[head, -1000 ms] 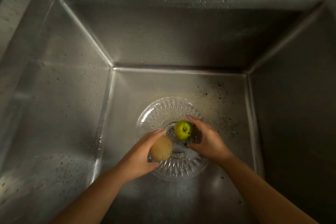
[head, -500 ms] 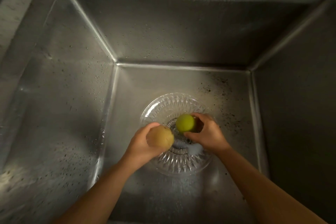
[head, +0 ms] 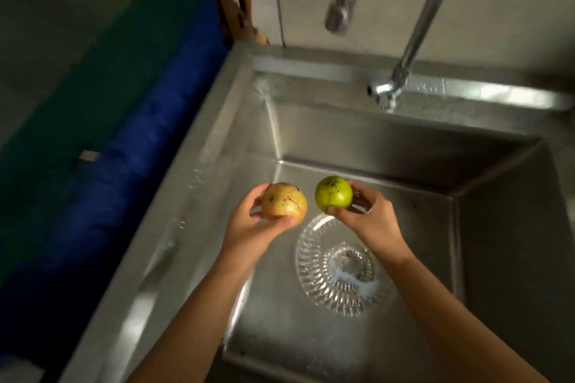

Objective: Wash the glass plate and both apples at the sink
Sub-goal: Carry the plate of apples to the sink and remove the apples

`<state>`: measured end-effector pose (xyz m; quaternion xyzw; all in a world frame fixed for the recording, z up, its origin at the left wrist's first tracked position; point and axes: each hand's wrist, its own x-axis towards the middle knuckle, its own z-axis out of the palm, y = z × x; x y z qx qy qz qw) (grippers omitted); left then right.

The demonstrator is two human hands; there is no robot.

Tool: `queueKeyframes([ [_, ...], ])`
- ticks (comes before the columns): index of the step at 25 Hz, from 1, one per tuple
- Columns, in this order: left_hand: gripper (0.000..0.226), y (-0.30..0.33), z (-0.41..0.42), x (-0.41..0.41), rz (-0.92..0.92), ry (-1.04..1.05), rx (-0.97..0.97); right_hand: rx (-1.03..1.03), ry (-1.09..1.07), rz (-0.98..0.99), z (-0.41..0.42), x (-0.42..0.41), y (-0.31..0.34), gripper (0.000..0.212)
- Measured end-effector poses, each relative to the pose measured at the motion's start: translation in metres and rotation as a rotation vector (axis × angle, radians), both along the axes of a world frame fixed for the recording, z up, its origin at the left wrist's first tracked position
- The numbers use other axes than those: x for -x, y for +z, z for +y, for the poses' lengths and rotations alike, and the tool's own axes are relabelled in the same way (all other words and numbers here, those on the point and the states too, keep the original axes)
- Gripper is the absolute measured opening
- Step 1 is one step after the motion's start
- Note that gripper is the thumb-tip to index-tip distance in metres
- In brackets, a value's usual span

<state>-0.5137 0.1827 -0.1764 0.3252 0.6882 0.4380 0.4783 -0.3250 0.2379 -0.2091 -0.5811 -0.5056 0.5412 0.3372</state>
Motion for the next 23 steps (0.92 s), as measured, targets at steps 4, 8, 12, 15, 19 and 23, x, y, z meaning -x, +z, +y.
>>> queueKeyframes([
  [4,0.063,0.1,0.002,0.071,0.058,0.104,-0.119,-0.083,0.086,0.094,0.017,0.066,0.096,0.044],
  [8,0.065,0.168,-0.023,0.159,0.162,0.242,-0.158,-0.137,0.251,0.141,0.022,0.156,0.161,0.048],
  [12,0.066,0.182,-0.058,0.235,0.224,0.326,-0.088,-0.158,0.356,0.136,0.018,0.255,0.177,0.046],
  [15,0.067,0.169,-0.082,0.303,0.243,0.402,0.005,-0.129,0.376,0.15,0.01,0.339,0.168,0.045],
  [19,0.069,0.141,-0.084,0.349,0.248,0.424,0.06,-0.092,0.38,0.067,0.004,0.406,0.144,0.047],
  [23,0.069,0.109,-0.077,0.369,0.211,0.441,0.065,-0.102,0.406,-0.071,-0.003,0.44,0.122,0.054],
])
